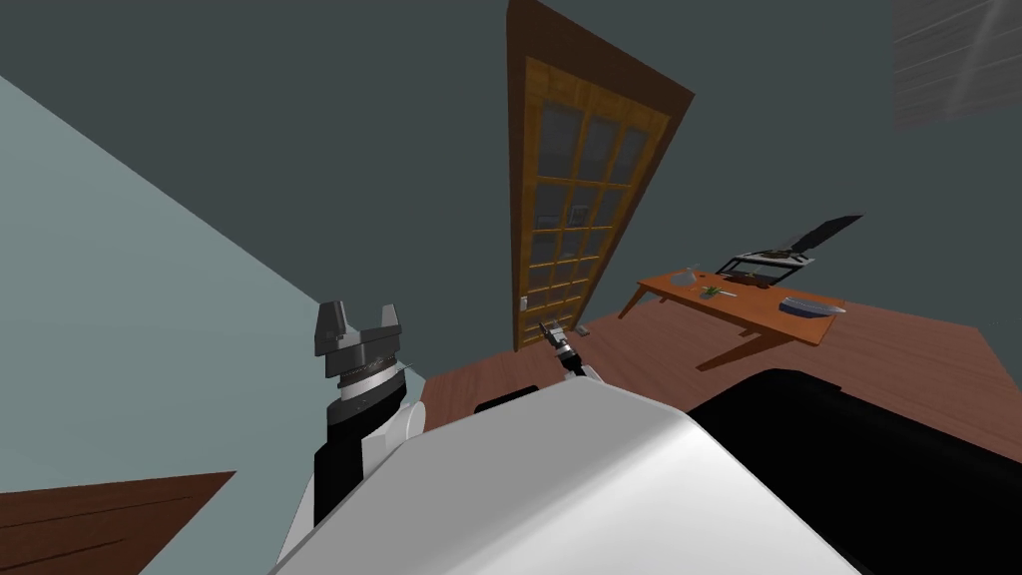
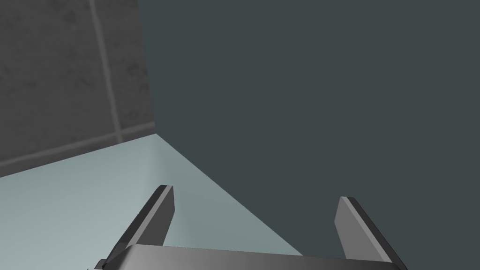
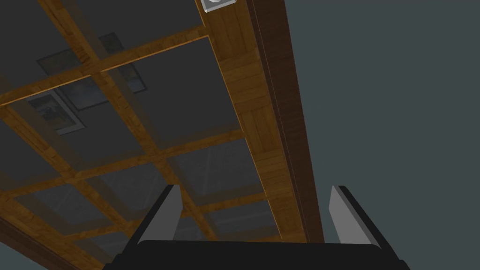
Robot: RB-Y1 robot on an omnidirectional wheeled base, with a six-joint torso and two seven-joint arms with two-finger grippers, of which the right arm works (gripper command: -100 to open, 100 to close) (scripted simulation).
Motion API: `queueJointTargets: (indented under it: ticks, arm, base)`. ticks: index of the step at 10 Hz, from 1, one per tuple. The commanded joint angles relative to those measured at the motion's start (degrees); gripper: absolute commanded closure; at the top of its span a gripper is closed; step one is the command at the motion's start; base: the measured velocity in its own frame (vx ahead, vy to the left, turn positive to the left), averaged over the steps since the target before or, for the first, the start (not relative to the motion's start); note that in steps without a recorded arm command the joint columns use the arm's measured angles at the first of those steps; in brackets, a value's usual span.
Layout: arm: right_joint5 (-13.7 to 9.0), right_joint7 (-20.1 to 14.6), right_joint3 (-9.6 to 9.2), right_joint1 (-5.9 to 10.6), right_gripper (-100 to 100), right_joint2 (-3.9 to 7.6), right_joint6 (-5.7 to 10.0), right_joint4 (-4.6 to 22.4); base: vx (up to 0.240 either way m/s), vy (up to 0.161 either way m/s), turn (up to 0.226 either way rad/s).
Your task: Pull the door open
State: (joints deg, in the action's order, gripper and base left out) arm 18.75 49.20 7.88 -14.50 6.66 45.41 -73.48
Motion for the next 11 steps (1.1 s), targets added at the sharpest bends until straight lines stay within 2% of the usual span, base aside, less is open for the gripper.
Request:
queueJointTargets:
  ticks: [1,7,11]
  arm:
    - [0.4,1.8,0.35,0.46,-100,-0.17,0.73,2.2]
    - [1.7,6.8,1.60,2.09,-100,-0.15,2.45,8.9]
    - [3.0,12.2,2.95,3.85,-100,-0.20,4.31,16.1]
  base:
    - [0.084,0.023,0.006]
    - [0.092,0.009,0.004]
    - [0.160,0.017,0.004]
